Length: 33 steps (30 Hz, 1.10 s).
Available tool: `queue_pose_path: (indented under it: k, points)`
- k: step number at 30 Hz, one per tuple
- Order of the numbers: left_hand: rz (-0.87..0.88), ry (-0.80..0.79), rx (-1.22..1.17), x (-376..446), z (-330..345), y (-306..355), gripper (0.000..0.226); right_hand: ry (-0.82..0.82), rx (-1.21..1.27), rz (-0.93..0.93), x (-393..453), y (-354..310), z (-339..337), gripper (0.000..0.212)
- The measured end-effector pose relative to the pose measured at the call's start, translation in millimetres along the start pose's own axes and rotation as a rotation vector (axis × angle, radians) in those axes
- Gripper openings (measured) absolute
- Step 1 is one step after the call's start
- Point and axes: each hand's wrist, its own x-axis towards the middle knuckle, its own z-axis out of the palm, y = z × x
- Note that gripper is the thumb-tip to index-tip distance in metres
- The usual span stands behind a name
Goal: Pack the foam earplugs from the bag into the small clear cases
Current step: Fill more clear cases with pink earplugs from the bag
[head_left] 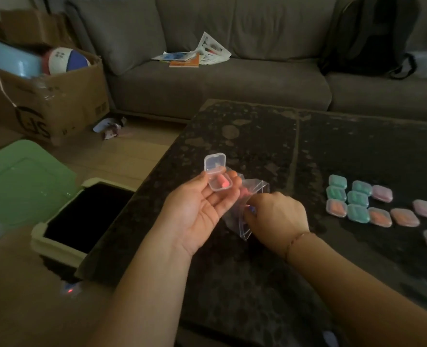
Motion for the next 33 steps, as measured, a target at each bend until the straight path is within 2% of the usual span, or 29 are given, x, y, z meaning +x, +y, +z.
queue_pose_path:
  k: [6, 9, 12, 16, 19, 24, 26, 33]
  points:
    - [-0.019, -0.012, 0.008, 1.2, 0.8, -0.2, 0.033, -0.006, 0.049, 0.176, 17.7, -10.4, 2.4, 0.028]
    - [-0.035, -0.023, -0.018, -0.3, 3.1, -1.1, 0.031, 0.002, 0.078, 0.168, 23.6, -10.4, 2.6, 0.025]
    - [-0.060, -0.037, -0.053, -1.5, 4.8, -2.2, 0.030, 0.118, 0.121, 0.056, 15.8, -0.7, 1.2, 0.022]
    - [-0.077, -0.047, -0.038, -2.2, 5.7, -7.6, 0.029, 0.256, 0.124, -0.197, -9.6, 26.5, -0.3, 0.022]
    - [-0.082, -0.059, 0.026, -1.0, 5.5, -13.1, 0.027, 0.358, 0.169, -0.346, -29.6, 51.8, -8.1, 0.025]
    - [-0.112, -0.148, 0.238, 1.0, 4.0, -19.5, 0.031, 0.634, 0.371, -0.519, -41.4, 65.7, -38.6, 0.023]
    - [-0.128, -0.207, 0.282, 0.0, 4.7, -21.2, 0.031, 0.658, 0.336, -0.578, -39.7, 62.4, -45.9, 0.024]
    - [-0.166, -0.296, 0.354, -6.9, 10.2, -27.8, 0.031, 0.566, 0.128, -0.713, -41.4, 61.7, -48.5, 0.020]
